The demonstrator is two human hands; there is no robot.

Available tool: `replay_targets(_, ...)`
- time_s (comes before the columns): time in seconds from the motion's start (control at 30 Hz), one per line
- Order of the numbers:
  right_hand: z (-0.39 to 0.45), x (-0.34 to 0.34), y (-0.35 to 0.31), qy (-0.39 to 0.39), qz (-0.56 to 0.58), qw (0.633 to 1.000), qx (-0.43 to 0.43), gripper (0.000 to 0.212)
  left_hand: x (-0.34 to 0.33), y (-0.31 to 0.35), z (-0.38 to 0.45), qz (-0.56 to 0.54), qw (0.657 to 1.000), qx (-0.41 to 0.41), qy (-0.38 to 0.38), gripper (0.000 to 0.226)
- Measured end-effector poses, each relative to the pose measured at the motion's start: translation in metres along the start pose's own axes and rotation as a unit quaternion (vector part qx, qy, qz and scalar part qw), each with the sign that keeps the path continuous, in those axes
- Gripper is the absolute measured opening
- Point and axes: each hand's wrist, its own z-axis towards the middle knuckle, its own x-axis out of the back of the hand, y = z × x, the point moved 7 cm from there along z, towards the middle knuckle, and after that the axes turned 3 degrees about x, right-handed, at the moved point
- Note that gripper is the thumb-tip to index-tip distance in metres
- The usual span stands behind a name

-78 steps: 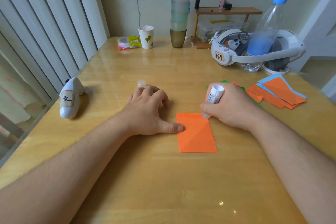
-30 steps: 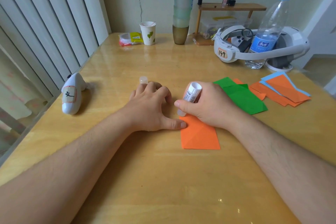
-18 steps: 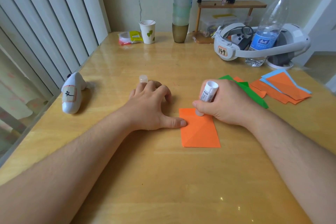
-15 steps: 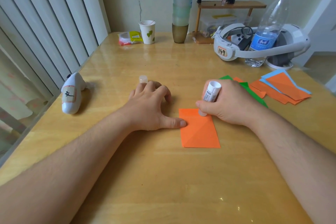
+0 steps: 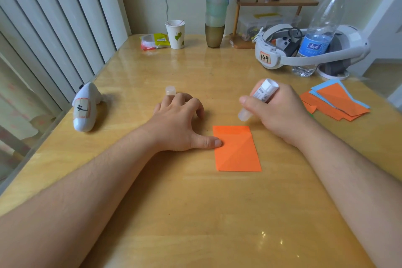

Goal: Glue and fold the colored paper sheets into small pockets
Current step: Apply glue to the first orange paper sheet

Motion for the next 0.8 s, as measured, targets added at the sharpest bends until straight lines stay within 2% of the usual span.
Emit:
replay_targets(0.13, -0.005, -0.023, -0.012, -0.019, 0.019, 0.999, 0.023, 0.05, 0.0, 0.001, 0.0, 0.006, 1.0, 0.003, 0.001, 0.082)
replay_targets(0.47, -0.008, -0.047, -0.02, -0.084, -0.063, 0.993, 0.057, 0.03, -0.001, 0.004, 0.0, 0.02, 1.0, 0.006, 0.002, 0.082)
replay_targets(0.63, -0.007, -0.047, -0.031, -0.081, -0.129, 0.986, 0.072, 0.033, 0.0, 0.005, -0.002, 0.017, 1.0, 0.006, 0.007, 0.084)
replay_targets(0.8, -0.007, -0.034, -0.019, -0.104, -0.128, 0.985, 0.048, 0.031, 0.0, 0.004, -0.002, 0.011, 1.0, 0.008, 0.002, 0.084)
